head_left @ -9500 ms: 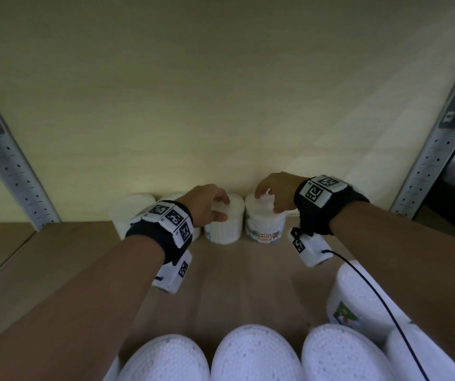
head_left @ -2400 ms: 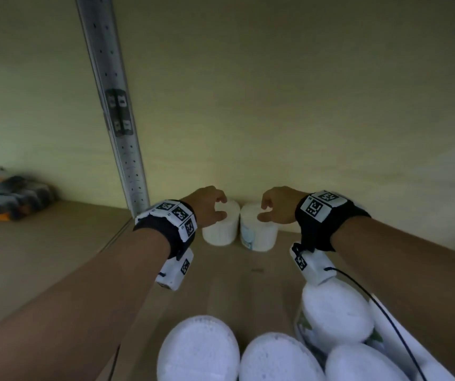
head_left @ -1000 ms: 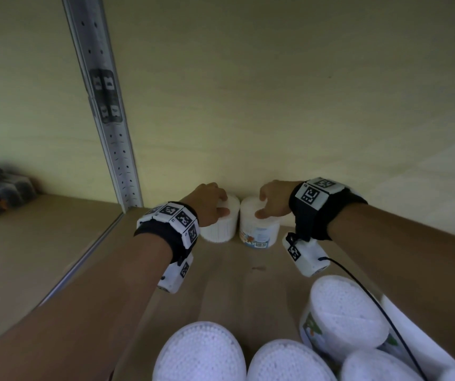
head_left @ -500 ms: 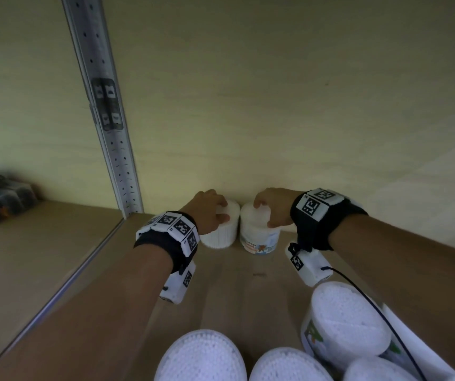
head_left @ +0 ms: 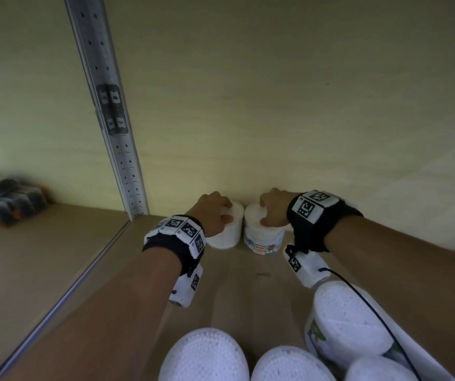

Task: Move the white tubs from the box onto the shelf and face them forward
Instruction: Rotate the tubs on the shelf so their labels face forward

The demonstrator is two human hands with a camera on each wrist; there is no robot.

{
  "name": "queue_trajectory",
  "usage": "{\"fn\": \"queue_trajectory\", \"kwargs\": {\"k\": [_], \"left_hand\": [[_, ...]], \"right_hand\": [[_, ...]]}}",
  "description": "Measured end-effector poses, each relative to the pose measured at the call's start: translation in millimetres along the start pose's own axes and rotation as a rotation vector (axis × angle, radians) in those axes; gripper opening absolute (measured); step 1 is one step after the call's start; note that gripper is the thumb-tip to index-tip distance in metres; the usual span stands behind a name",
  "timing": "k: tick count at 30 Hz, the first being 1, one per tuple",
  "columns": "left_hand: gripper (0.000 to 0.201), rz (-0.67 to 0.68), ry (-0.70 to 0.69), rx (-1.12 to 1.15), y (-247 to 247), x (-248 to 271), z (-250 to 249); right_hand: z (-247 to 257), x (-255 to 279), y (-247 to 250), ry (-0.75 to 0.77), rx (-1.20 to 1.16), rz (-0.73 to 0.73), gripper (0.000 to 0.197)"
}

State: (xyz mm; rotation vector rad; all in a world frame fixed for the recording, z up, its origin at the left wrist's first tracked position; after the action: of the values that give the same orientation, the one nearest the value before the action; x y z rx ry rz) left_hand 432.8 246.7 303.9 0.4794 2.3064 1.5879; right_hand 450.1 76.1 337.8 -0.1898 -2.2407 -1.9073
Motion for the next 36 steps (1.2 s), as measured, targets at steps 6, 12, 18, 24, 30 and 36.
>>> {"fn": "queue_trajectory", "kwargs": {"k": [6, 12, 18, 24, 30, 36], "left_hand": [[0.044, 0.005, -0.003, -0.004, 0.0, -1.0, 0.4], [0.044, 0.001, -0.003, 0.0, 0.4, -0.9, -0.7], [0.044, 0.005, -0.003, 0.001, 0.9, -0.1, -1.2], [0.042, 0.023, -0.012, 0.014, 4.1, -0.1, -3.0], [0.041, 0.085, -0.026, 0.003, 11.6, -4.4, -7.1], [0.041, 0.095, -0.039, -0.129, 15.8, -7.3, -10.3]], "right_hand": [[-0.5, -4.1, -5.7, 0.045, 0.024, -0.045, 0.048], [-4.2, -7.0, -4.6, 0.079, 0.014, -0.045, 0.043], [-6.6, -11.3, -3.6, 0.078, 0.014, -0.057, 0.048], [-7.5, -16.4, -3.0, 0.076, 0.008, -0.066, 0.051], [-8.6, -23.5, -7.2, 0.08, 0.009, -0.094, 0.049], [-7.5, -30.2, -9.6, 0.051, 0.001, -0.082, 0.051]]}}
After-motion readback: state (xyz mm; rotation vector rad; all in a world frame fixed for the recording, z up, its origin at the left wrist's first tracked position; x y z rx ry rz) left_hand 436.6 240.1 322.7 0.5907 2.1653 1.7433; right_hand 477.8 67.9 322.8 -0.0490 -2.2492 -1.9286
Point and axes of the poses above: each hand's wrist, its own x-axis away from the middle knuckle, its own y-axis out of the back of the hand, z = x × y, the point moved 1 cm from there along -x, towards the middle knuckle, and after that the axes turned 14 degrees about -y, right-handed, at the moved point
